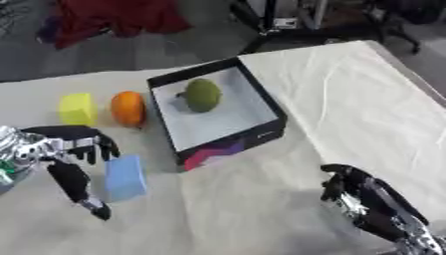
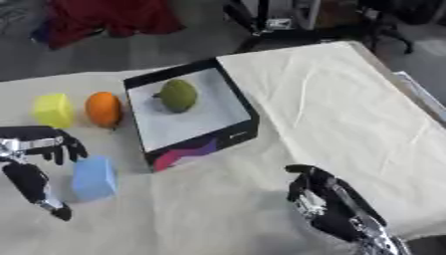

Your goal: Pick up objects on the table and place them in the box.

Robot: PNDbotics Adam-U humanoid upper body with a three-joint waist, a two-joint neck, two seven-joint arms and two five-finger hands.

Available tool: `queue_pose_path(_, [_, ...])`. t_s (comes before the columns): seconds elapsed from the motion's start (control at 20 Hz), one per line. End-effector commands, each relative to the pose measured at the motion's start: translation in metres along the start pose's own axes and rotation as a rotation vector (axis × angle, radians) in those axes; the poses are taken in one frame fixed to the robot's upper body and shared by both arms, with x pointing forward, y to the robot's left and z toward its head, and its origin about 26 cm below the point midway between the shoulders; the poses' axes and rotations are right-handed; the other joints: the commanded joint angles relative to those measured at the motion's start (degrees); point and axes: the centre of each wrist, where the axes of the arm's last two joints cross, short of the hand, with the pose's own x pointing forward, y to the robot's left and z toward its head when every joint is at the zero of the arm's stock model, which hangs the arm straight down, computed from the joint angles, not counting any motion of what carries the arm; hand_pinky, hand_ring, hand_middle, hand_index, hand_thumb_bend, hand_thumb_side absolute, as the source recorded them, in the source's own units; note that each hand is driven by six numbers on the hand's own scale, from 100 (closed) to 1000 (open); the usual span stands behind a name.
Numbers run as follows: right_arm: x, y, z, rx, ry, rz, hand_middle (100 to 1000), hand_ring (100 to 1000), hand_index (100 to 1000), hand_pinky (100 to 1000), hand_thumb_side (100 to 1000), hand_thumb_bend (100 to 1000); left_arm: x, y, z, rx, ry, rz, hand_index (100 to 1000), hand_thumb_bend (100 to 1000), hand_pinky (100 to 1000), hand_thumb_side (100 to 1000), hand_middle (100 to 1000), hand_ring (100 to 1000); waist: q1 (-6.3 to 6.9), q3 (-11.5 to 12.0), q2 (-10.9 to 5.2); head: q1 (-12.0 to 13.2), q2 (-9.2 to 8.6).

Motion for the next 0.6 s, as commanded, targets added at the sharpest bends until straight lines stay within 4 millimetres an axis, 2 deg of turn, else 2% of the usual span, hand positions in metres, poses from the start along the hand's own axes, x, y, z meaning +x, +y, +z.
queue_pose_path(0.05, [0.006, -0.007, -0.002, 0.005, -0.018, 0.024, 486, 548, 823, 823, 470, 100, -0.003, 0.013, 0.014, -0.099, 0.099, 0.135, 847, 901, 738, 336, 709, 686, 0.43, -0.1, 0.1, 0.1, -0.11])
queue_pose_path(0.3, [0.006, -0.007, -0.002, 0.002, -0.016, 0.024, 486, 547, 823, 823, 470, 100, -0.003, 0.023, 0.023, -0.088, 0.105, 0.214, 846, 883, 734, 344, 708, 684, 0.48, -0.1, 0.12, 0.0, -0.11])
queue_pose_path(0.6, [0.005, -0.006, -0.002, 0.001, -0.015, 0.024, 486, 547, 823, 823, 470, 100, -0.001, 0.022, 0.024, -0.039, 0.152, 0.228, 849, 864, 739, 355, 716, 693, 0.46, -0.2, 0.13, -0.1, -0.11])
